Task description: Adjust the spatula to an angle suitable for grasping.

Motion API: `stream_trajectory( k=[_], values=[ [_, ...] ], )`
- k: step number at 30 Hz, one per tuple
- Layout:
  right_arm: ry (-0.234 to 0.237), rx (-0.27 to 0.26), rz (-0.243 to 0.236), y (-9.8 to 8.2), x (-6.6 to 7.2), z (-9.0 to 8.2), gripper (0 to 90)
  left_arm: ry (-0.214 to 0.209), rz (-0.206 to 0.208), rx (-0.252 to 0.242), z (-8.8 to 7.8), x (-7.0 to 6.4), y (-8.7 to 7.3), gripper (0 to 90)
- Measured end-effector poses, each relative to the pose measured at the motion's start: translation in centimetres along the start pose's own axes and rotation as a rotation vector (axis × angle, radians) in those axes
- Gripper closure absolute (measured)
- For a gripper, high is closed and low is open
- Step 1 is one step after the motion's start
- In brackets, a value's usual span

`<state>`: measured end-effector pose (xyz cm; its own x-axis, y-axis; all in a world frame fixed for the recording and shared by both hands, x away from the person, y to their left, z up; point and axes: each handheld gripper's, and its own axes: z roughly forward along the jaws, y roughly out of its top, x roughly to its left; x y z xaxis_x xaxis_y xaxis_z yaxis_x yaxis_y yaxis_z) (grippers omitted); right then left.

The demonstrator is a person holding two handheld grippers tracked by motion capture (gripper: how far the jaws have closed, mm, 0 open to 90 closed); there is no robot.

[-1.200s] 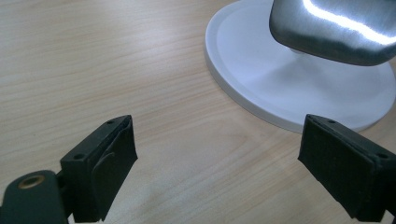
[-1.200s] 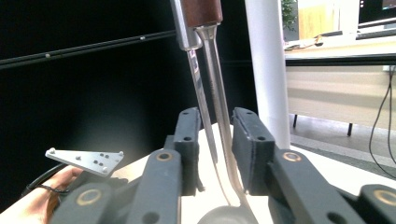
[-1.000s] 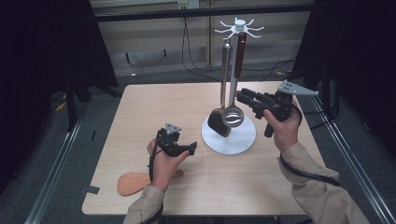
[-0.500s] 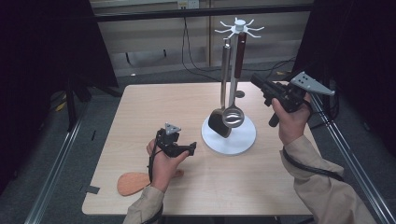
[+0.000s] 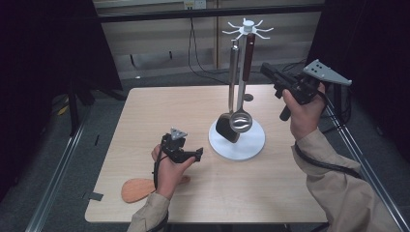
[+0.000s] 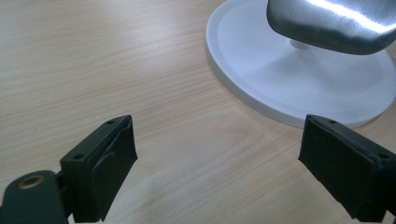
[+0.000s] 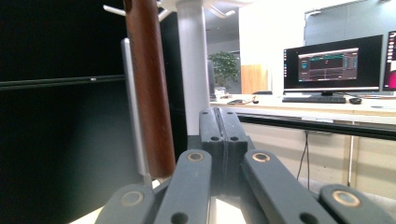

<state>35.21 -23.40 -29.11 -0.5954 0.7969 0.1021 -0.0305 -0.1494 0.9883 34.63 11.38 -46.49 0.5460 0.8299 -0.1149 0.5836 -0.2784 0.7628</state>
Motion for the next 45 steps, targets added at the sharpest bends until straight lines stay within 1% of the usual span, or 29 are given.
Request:
stream_trajectory(
  k=[2, 4, 7, 8, 11, 16, 18, 20, 25, 28, 29, 30, 32, 33, 38, 43, 44, 45],
  values=[
    [0.008, 0.007, 0.001, 0.4, 0.1, 0.1, 90.0, 0.003, 0.001, 0.002, 0.0, 0.0, 0.0, 10.3],
    [0.008, 0.016, -0.012, 0.7, 0.2, 0.2, 90.0, 0.002, 0.002, 0.004, 0.0, 0.0, -0.1, 10.3],
    [0.005, 0.015, -0.005, 1.1, 0.2, 0.4, 90.0, 0.000, 0.004, 0.008, 0.0, 0.0, -0.1, 10.2],
    [0.005, 0.018, -0.006, 1.5, 0.2, 0.5, 90.0, -0.001, 0.005, 0.008, 0.0, 0.0, -0.1, 10.2],
    [0.007, 0.013, -0.005, 1.9, 0.1, 0.6, 90.0, 0.000, 0.003, 0.008, 0.0, 0.0, -0.1, 10.1],
    [0.002, -0.010, -0.001, 3.2, 0.1, 0.9, 90.0, -0.003, 0.003, 0.008, 0.0, 0.1, -0.1, 10.0],
    [0.013, -0.027, 0.014, 3.6, 0.0, 1.0, 90.0, 0.000, 0.011, 0.018, 0.0, 0.2, -0.2, 10.0],
    [0.009, -0.032, 0.010, 4.0, 0.0, 1.0, 90.0, 0.002, 0.011, 0.018, 0.0, 0.2, -0.2, 10.0],
    [-0.016, -0.033, -0.012, 4.6, 0.1, 1.3, 90.0, -0.001, 0.003, 0.014, 0.0, 0.2, -0.2, 10.0],
    [-0.025, -0.039, -0.013, 5.0, 0.1, 1.5, 90.0, 0.000, 0.005, 0.016, 0.0, 0.2, -0.2, 10.0],
    [-0.030, -0.043, -0.021, 5.1, 0.2, 1.5, 90.0, 0.001, 0.008, 0.017, 0.0, 0.3, -0.2, 10.0],
    [-0.034, -0.046, -0.030, 5.2, 0.2, 1.5, 90.0, 0.000, 0.006, 0.017, 0.0, 0.3, -0.2, 10.0],
    [-0.030, -0.049, -0.025, 5.3, 0.3, 1.5, 90.0, 0.005, 0.011, 0.017, 0.0, 0.3, -0.2, 10.0],
    [-0.031, -0.054, -0.034, 5.4, 0.4, 1.5, 90.0, 0.000, 0.007, 0.017, 0.0, 0.3, -0.2, 10.0],
    [-0.021, -0.064, -0.035, 5.3, 0.8, 1.6, 90.0, 0.005, 0.002, 0.010, -0.2, 0.3, -0.1, 10.1],
    [-0.012, -0.061, -0.036, 5.3, 1.0, 1.6, 90.0, 0.001, 0.005, 0.009, -0.2, 0.3, -0.1, 10.1],
    [-0.004, -0.060, -0.031, 5.3, 1.2, 1.7, 90.0, 0.001, 0.007, 0.009, -0.2, 0.3, -0.1, 10.1],
    [-0.001, -0.060, -0.038, 5.3, 1.3, 1.7, 90.0, 0.002, 0.006, 0.009, -0.2, 0.3, -0.1, 10.1]
  ],
)
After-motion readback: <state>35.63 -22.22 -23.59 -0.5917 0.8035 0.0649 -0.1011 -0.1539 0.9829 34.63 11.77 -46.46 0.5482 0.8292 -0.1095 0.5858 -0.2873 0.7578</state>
